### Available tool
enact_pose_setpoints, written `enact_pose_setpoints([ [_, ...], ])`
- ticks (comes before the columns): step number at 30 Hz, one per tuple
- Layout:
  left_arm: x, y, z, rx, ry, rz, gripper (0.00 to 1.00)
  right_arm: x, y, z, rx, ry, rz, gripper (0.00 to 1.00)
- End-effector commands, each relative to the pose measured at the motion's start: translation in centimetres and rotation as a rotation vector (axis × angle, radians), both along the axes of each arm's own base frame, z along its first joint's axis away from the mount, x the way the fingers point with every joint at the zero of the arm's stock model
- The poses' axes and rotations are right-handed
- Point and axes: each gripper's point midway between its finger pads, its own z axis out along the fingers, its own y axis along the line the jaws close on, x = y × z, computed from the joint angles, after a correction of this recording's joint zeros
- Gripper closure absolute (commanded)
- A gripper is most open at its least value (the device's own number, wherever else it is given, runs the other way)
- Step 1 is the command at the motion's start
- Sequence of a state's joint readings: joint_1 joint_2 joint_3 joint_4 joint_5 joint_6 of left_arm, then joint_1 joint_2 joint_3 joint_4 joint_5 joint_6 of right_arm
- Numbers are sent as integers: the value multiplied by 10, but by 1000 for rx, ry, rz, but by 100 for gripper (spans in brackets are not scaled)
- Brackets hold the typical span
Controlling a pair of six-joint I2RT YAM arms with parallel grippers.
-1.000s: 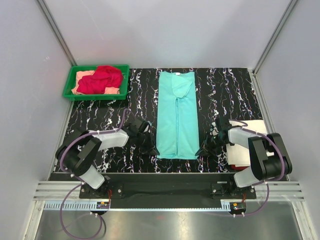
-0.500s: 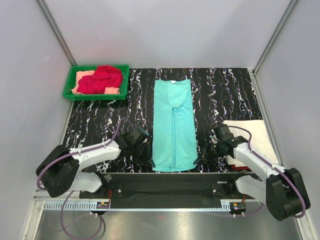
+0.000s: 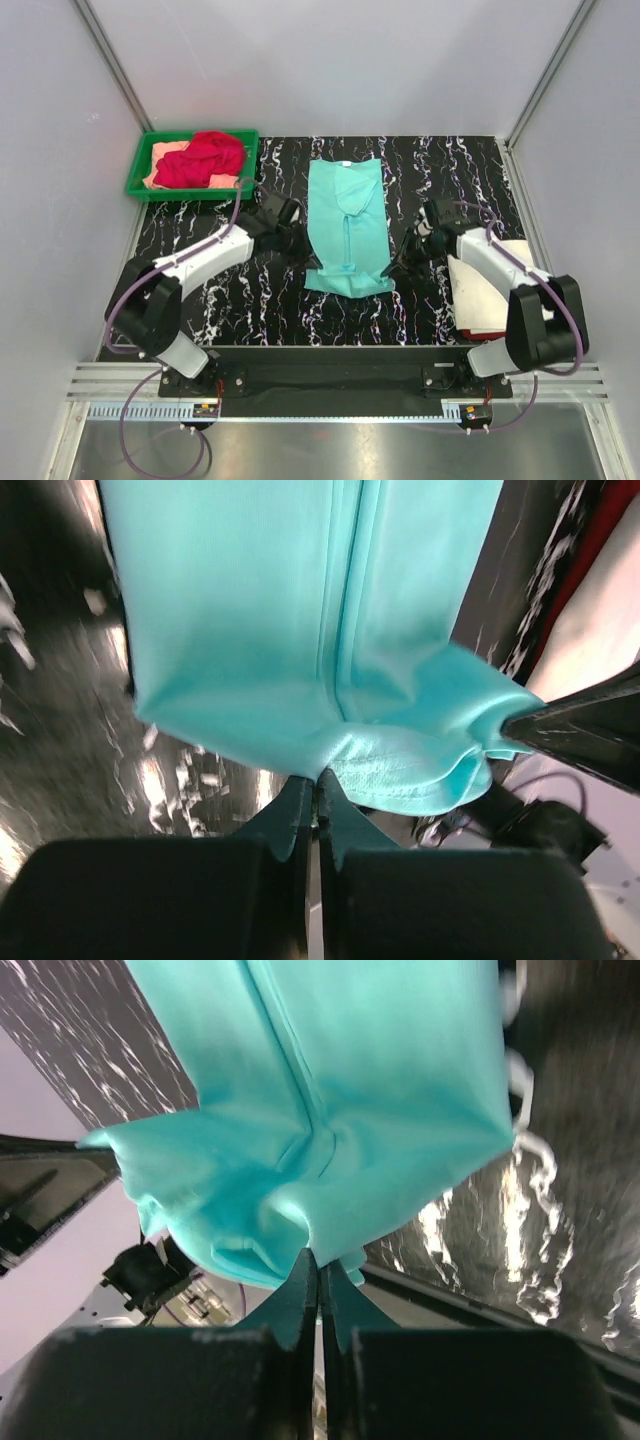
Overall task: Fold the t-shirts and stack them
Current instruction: Fold the tshirt
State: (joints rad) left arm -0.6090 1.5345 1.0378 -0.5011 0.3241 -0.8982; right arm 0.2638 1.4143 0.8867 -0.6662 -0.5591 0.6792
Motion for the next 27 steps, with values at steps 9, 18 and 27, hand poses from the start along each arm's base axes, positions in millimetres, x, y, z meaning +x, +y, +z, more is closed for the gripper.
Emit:
enact_pose_setpoints([
  [9, 114, 2, 15, -53, -63, 8, 100, 131, -14, 10, -12, -101, 54, 100],
  [18, 153, 12, -3, -131, -21, 54, 100, 174, -5, -3, 65, -103, 108, 100],
  [27, 164, 6, -6, -177, -15, 23, 100, 187, -3, -6, 85, -111, 122, 100],
])
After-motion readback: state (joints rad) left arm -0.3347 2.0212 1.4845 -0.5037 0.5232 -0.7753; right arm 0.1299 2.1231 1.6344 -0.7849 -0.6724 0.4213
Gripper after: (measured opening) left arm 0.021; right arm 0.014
